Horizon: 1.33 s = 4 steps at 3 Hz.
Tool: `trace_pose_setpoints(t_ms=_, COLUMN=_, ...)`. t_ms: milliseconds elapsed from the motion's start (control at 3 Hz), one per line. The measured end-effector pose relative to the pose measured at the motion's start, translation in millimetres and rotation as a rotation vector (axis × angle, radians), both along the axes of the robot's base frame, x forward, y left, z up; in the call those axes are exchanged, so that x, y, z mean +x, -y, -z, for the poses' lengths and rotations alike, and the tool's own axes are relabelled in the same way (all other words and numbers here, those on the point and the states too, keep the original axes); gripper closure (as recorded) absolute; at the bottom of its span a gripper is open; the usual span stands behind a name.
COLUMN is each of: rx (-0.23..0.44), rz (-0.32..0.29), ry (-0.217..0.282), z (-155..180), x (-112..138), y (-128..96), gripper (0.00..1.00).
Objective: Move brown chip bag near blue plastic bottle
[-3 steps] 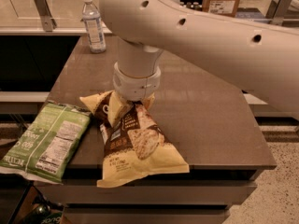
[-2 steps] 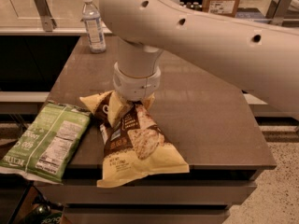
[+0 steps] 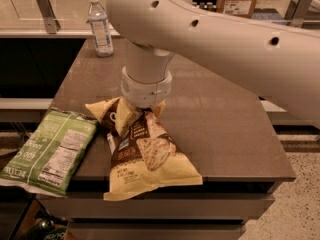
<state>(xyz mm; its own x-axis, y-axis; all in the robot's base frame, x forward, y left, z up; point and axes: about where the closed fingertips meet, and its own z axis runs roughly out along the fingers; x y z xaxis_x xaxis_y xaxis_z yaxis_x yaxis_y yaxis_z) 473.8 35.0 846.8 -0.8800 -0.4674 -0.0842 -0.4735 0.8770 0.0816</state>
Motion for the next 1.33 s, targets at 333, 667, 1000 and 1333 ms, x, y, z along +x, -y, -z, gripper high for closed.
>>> trace_pose_setpoints(t_ms=333, rx=0.012, rz=0.018, ry=0.029, z=-19.6, x=24.9, y=7.7, gripper=1.0)
trace_pose_setpoints(t_ms=667, rx=0.037, rz=0.053, ry=0.085, z=-58.3, x=73.1, y=21.5, gripper=1.0)
trace_pose_setpoints(t_ms=1000, rx=0.061, rz=0.08, ry=0.135, z=-92.5, x=114.4, y=31.2, gripper=1.0)
trace_pose_setpoints(t_ms=1333, rx=0.05, rz=0.087, ry=0.147, z=-94.1, x=169.4, y=38.4, gripper=1.0)
